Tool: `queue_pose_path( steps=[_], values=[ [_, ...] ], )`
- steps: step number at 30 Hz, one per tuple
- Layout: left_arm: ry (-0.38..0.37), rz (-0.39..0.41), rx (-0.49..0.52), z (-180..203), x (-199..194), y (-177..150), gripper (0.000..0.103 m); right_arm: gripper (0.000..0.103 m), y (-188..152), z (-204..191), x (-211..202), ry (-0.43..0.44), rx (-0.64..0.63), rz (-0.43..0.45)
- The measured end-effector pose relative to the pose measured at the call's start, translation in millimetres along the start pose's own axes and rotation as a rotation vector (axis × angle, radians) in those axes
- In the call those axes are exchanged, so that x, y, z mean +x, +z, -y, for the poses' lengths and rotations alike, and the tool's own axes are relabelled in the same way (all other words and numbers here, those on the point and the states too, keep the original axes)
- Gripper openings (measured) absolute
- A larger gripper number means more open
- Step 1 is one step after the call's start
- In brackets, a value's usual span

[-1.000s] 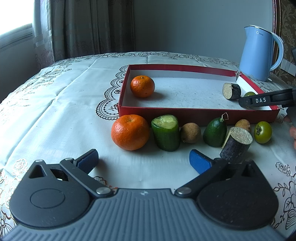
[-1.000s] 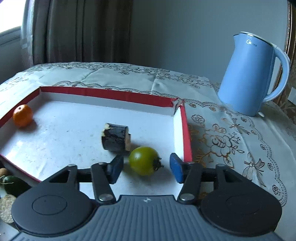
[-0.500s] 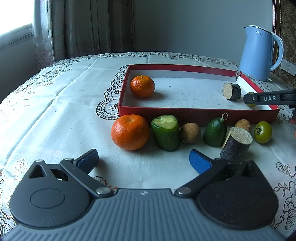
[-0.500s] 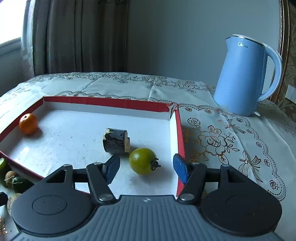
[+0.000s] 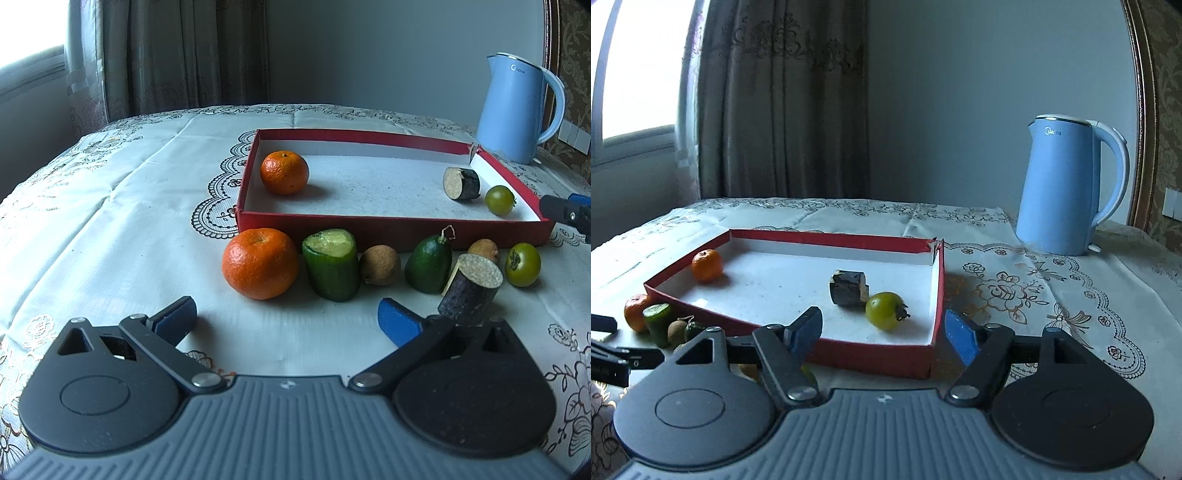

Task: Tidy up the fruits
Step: 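Carry the green tomato into the tray and open the right gripper, then close the left gripper on the large mandarin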

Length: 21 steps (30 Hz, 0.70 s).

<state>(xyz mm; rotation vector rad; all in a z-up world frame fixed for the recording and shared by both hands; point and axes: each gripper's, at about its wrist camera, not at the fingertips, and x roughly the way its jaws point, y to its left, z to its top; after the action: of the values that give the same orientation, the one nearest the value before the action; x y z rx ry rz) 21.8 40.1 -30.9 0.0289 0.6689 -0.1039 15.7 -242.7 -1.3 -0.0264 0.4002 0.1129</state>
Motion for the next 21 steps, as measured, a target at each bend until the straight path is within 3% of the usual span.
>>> queue_pose_path(
  steps=[8, 16, 21],
  values=[
    [0.061, 0.024, 0.018, -13, -8, -2, 0.103, 0.073, -4, 4, 3, -0.028, 0.006, -0.002],
    [0.11, 0.009, 0.008, -24, 8, 12, 0.103, 0.075, -5, 3, 2, -0.034, 0.005, -0.001],
    [0.088, 0.006, 0.0, -31, 15, 16, 0.103, 0.075, -5, 3, 3, -0.038, 0.004, -0.008]
  ],
)
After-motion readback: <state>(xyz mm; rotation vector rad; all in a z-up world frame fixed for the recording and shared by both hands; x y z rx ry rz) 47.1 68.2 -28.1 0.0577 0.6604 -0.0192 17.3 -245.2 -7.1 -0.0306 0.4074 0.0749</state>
